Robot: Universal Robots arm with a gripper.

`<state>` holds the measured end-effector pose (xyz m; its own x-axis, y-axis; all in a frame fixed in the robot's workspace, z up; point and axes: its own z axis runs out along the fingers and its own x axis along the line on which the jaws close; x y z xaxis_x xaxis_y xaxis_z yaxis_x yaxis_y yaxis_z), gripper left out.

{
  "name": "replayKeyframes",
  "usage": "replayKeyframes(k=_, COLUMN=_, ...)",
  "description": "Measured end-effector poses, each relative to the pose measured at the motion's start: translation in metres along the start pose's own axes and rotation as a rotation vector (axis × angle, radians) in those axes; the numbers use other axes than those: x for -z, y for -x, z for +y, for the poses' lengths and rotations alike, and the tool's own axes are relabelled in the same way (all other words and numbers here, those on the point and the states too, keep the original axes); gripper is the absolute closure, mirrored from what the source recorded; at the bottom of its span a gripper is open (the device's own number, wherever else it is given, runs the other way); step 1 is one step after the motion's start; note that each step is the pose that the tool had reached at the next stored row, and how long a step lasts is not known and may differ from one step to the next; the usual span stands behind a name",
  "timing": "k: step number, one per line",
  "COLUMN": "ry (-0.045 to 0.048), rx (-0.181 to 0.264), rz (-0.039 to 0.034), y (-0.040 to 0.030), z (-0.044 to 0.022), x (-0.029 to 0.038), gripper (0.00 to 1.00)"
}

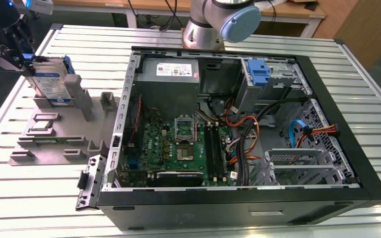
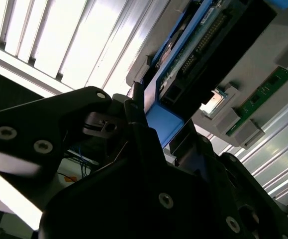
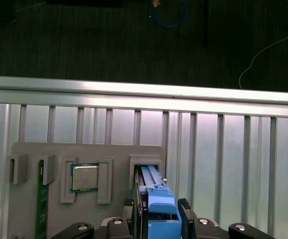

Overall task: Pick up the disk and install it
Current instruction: 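Pick up the disk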

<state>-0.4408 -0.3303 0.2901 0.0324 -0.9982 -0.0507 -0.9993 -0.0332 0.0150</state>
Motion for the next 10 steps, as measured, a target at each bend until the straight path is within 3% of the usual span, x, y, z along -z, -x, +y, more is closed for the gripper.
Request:
replayKeyframes(k=2, ry=0.0002, rx=0.000, rz=0.0001, y=0.0000, z=0.0000, x=0.0000, gripper=0.60)
replayKeyframes(k=10, ry=0.0000, rx=0.000, rz=0.0008, y=0.0000, z=0.0000, x=-0.0001, gripper=0.63)
